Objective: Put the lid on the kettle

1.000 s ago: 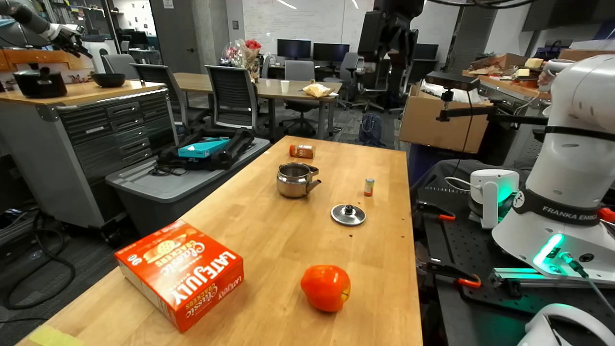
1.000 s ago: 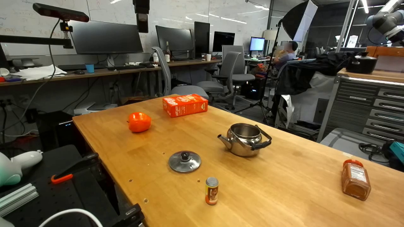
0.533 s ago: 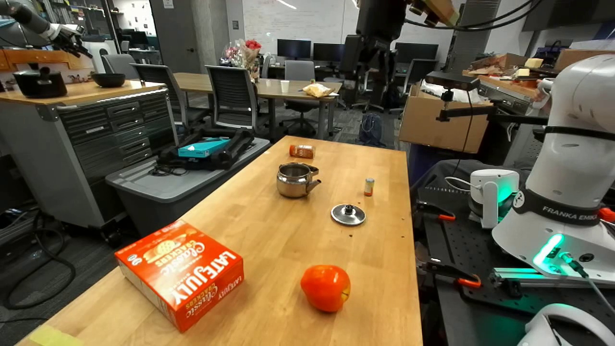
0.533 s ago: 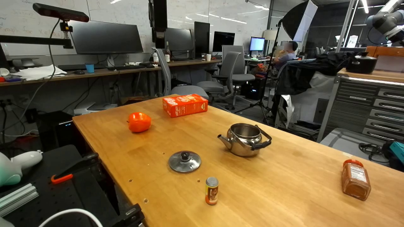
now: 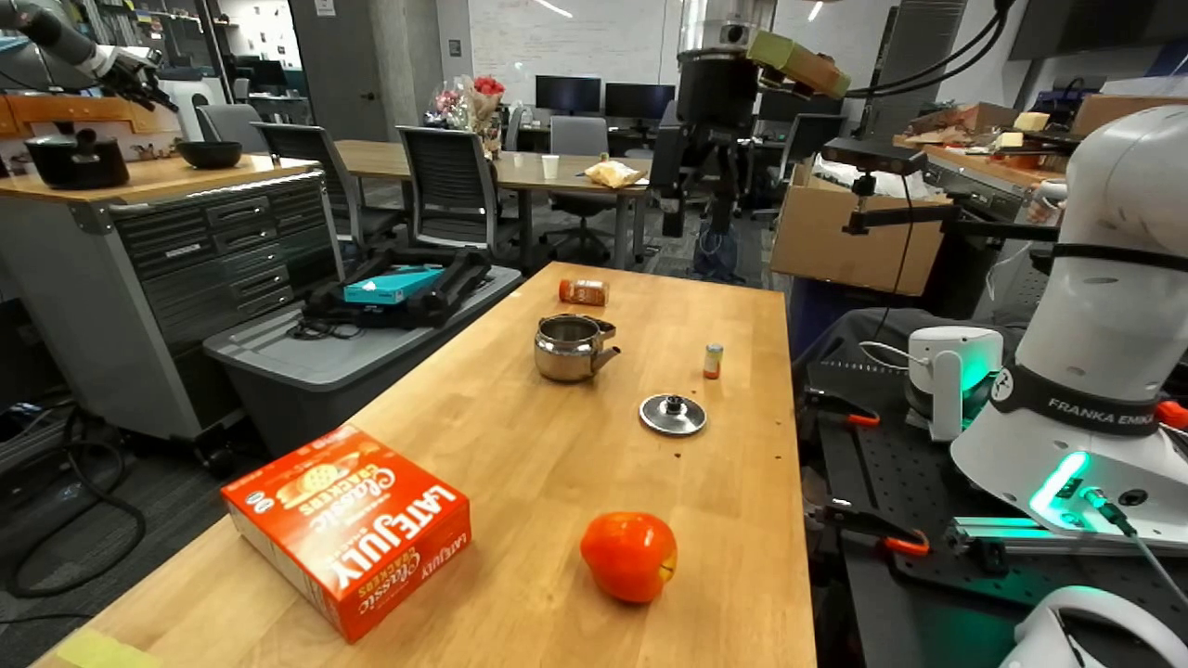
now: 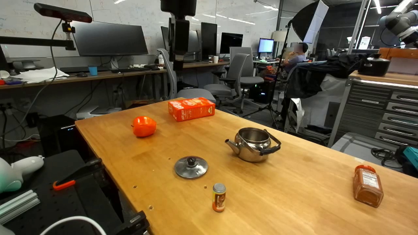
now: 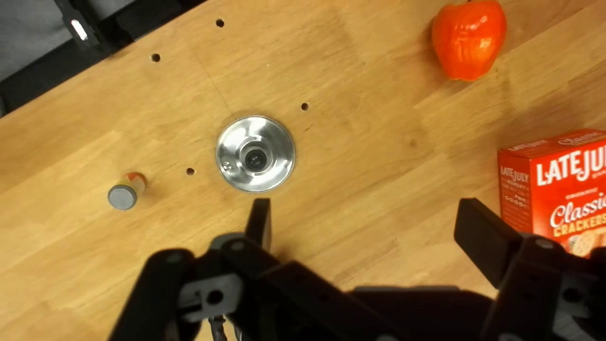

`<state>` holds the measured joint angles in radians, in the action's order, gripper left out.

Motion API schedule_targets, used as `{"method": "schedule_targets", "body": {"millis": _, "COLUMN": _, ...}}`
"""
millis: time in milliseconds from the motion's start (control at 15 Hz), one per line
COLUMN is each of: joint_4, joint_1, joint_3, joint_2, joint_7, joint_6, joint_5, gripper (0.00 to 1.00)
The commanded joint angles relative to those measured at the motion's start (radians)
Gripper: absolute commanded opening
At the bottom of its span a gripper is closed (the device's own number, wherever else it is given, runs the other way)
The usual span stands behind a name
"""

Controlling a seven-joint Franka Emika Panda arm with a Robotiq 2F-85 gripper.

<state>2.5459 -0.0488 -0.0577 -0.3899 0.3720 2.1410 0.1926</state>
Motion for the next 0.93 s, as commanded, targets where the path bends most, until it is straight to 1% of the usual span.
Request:
{"method": "schedule_targets", "body": {"millis": 0, "joint_4": 0.0, "joint_1": 0.008, "joint_3": 0.015, "joint_2": 0.069, "joint_7": -0.03, "joint_6": 0.043, "joint_5": 0.012, "gripper": 1.0}}
{"method": "schedule_targets", "body": {"millis": 133, "joint_4": 0.007, "joint_1": 0.013, "joint_3": 0.015, "joint_2": 0.108, "joint_7": -0.04, "joint_6": 0.078, "joint_5": 0.016, "gripper": 1.0}}
{"method": "schedule_targets", "body": {"millis": 600, "joint_4": 0.056, "joint_1": 0.027, "joint_3": 0.01, "joint_2": 0.203, "joint_7": -0.059, "joint_6": 0.265, "joint_5": -0.002, "gripper": 1.0}}
{"method": "schedule_targets", "body": {"millis": 867, "joint_4": 0.074, "joint_1": 0.037, "joint_3": 0.015, "joint_2": 0.253, "joint_7": -0.091, "joint_6": 0.325, "joint_5": 0.013, "gripper": 1.0}}
